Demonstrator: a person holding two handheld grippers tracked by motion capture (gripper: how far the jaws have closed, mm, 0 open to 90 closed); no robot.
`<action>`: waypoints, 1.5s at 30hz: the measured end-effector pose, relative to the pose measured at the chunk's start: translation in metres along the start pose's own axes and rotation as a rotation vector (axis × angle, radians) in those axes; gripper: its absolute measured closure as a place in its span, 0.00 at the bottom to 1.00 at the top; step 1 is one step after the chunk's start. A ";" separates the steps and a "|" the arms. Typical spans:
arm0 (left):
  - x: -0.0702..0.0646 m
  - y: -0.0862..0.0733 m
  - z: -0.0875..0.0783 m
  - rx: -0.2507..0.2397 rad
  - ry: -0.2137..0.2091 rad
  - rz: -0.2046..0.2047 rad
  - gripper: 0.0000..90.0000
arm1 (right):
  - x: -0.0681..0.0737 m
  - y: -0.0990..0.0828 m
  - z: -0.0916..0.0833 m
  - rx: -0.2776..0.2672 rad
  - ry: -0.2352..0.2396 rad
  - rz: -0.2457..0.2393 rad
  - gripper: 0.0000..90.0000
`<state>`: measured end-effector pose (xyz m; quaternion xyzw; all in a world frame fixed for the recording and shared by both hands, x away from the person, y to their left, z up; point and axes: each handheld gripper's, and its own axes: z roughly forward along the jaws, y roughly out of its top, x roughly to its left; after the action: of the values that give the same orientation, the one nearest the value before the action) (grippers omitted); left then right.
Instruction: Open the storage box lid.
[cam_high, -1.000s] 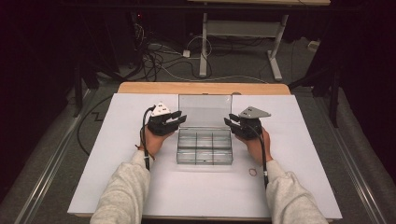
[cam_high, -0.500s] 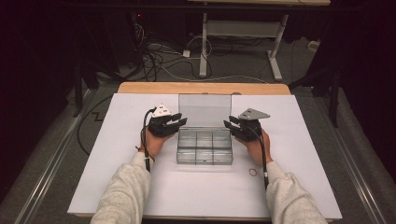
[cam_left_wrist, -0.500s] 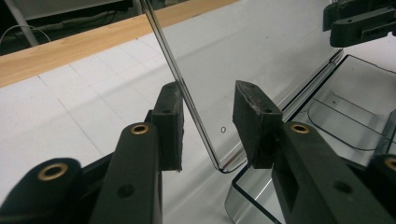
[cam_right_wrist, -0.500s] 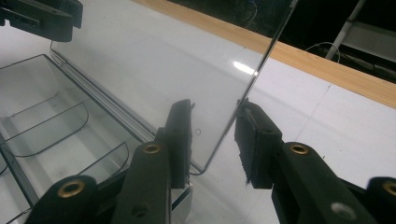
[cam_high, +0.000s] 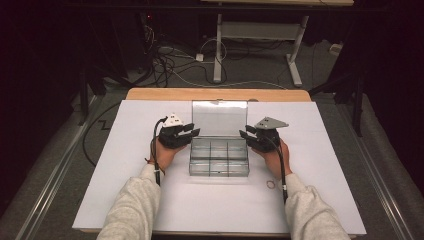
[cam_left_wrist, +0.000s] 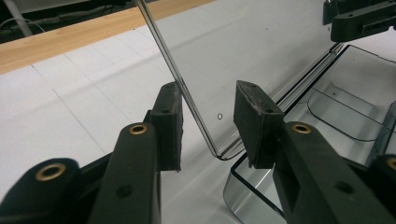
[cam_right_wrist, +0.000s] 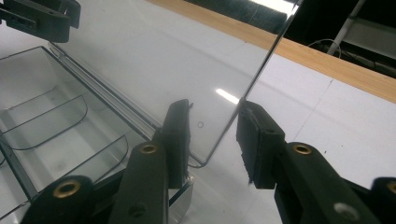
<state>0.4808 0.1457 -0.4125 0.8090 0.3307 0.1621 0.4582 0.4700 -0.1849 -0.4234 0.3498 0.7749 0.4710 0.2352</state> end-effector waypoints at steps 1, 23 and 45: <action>0.000 0.000 0.000 0.001 0.000 0.001 0.68 | 0.000 0.000 0.000 0.000 -0.001 -0.002 0.73; 0.000 -0.005 -0.001 0.011 0.019 -0.020 0.65 | 0.001 -0.003 -0.002 0.002 -0.029 -0.011 0.72; -0.011 0.004 -0.015 0.072 0.047 0.109 0.55 | 0.011 -0.003 -0.011 0.015 -0.036 -0.084 0.60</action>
<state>0.4658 0.1459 -0.4012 0.8379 0.3022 0.1936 0.4113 0.4542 -0.1840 -0.4213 0.3272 0.7879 0.4489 0.2659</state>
